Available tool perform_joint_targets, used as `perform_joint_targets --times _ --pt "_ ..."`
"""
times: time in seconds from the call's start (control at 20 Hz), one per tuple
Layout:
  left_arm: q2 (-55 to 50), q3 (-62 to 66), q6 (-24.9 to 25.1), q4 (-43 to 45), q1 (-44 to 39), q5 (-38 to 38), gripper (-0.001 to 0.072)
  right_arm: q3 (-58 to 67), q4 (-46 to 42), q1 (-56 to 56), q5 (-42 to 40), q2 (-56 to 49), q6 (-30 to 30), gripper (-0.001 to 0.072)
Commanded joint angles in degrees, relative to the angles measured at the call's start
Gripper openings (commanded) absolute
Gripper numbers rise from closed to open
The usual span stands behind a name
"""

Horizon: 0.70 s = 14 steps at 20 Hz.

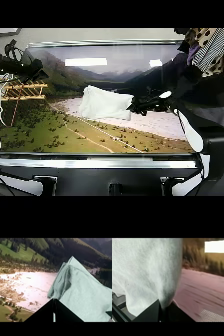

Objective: Fold the clothes and pants, and hang the long-sleeved shirts on hangers.

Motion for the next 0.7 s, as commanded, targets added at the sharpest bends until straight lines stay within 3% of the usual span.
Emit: perform_joint_targets --times 0.0,0.25,0.65 --pt "-0.07 -0.02 0.07 0.0 -0.02 0.13 0.0016 -0.04 6.64 1.07 -3.19 0.85 -3.34 0.0035" --pt "-0.07 -0.02 1.33 0.0 -0.02 -0.74 0.0016 5.11 6.99 -5.27 -3.45 4.13 3.32 0.0034" --pt "-0.07 -0.02 1.31 -0.02 -0.02 -2.34 0.0017 9.42 3.82 -25.79 -4.79 12.63 11.61 0.0033"
